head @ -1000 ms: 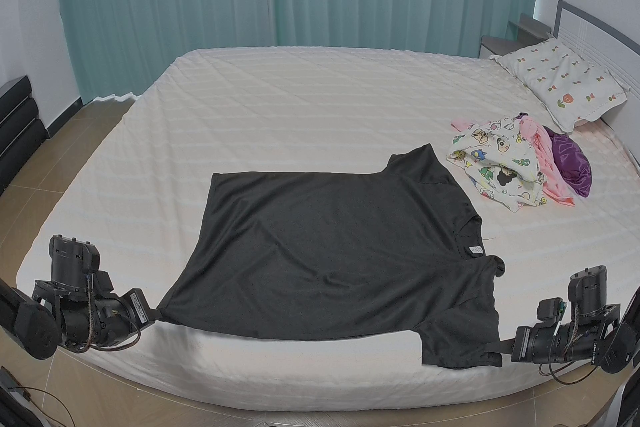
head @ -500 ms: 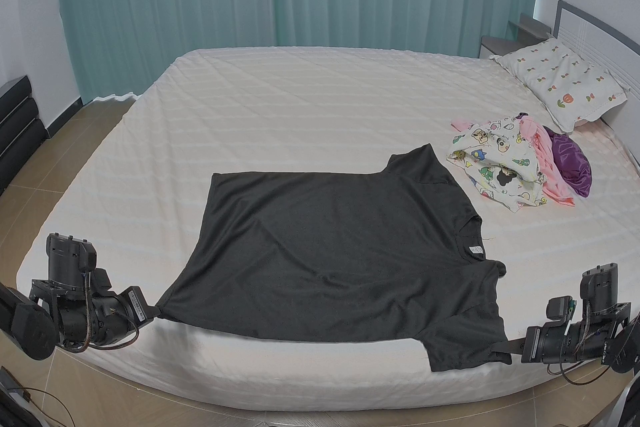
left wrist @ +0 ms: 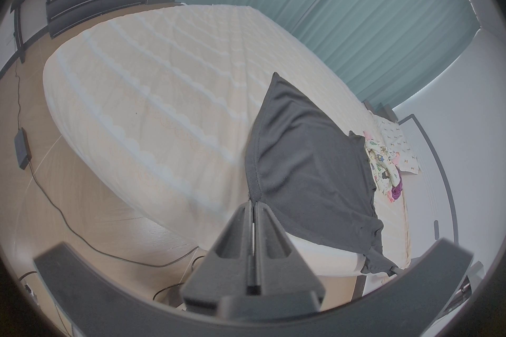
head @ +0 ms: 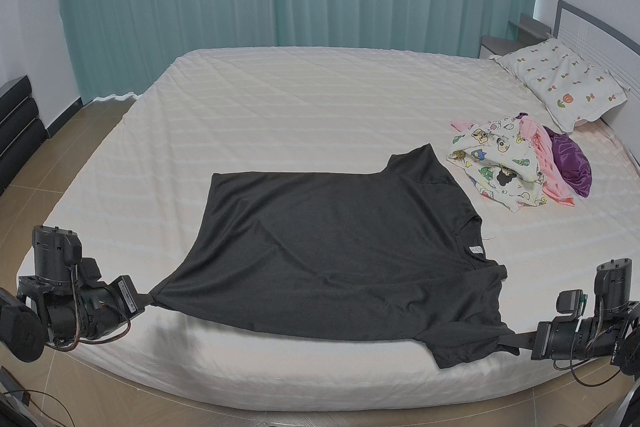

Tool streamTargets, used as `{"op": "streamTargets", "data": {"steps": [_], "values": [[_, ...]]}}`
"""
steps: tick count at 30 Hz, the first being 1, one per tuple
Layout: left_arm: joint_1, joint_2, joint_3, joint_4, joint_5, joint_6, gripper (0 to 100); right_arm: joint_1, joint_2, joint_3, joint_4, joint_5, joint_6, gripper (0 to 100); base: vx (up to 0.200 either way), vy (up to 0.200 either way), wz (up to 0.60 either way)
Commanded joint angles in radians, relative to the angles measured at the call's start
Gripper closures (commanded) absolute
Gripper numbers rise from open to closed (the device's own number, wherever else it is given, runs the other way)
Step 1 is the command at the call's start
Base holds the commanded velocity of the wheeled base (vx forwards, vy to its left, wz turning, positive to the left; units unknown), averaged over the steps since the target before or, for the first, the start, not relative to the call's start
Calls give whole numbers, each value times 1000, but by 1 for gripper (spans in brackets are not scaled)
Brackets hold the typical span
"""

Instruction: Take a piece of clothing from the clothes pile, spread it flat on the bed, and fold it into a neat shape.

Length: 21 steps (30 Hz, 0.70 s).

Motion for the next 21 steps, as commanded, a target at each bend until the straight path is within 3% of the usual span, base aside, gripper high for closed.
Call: {"op": "streamTargets", "data": {"steps": [1,11,21], "values": [[1,-43,-4,8,2,-1,100,-9,-48,16,-1,10,3,100,0,0,0],[15,-108,-51,143,0,4,100,-34,-82,17,-1,27,0,100,0,0,0],[38,-106,-56,244,0,78,100,-35,-87,17,64,27,-45,100,0,0,0]]}}
